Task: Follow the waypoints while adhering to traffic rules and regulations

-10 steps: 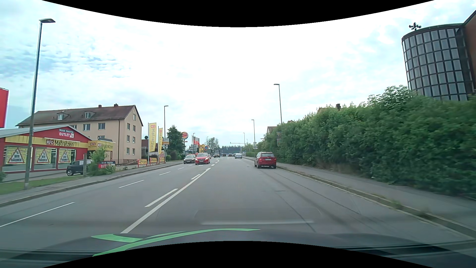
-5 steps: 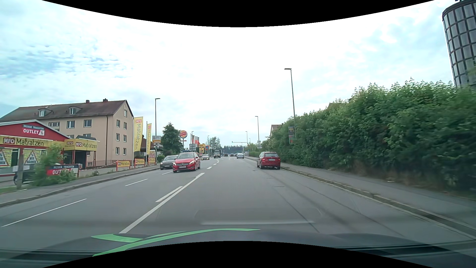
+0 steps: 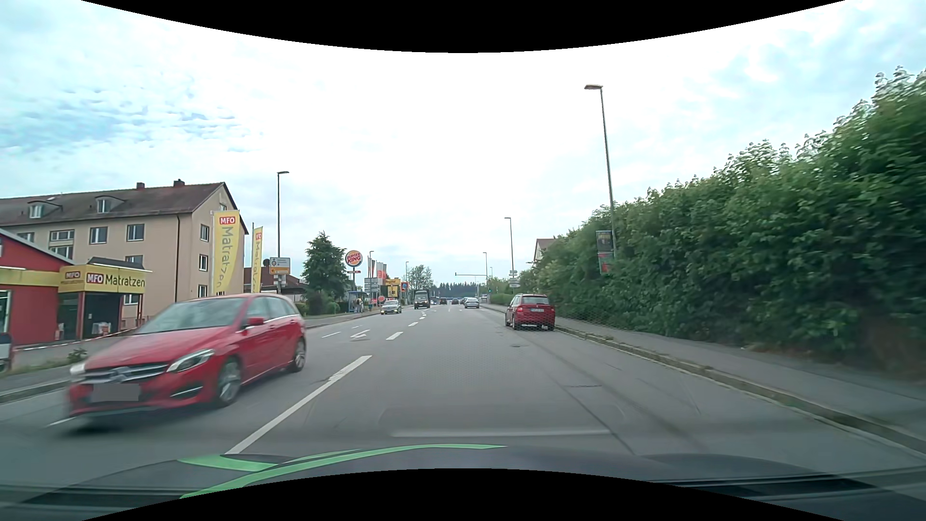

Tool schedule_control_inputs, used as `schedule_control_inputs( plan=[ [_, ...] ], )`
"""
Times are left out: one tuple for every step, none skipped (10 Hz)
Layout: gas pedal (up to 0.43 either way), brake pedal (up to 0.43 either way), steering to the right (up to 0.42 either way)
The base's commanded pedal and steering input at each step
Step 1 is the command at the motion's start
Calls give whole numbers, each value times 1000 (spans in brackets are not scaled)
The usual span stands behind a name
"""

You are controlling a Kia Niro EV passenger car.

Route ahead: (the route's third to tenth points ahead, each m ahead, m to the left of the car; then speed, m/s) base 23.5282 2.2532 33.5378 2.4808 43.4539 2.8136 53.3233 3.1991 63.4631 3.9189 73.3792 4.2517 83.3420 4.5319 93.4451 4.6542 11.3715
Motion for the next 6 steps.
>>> schedule_control_inputs(
  plan=[
    [110,0,-11],
    [110,0,-11],
    [110,0,-11],
    [110,0,-11],
    [110,0,-11],
    [110,0,-11]
  ],
)
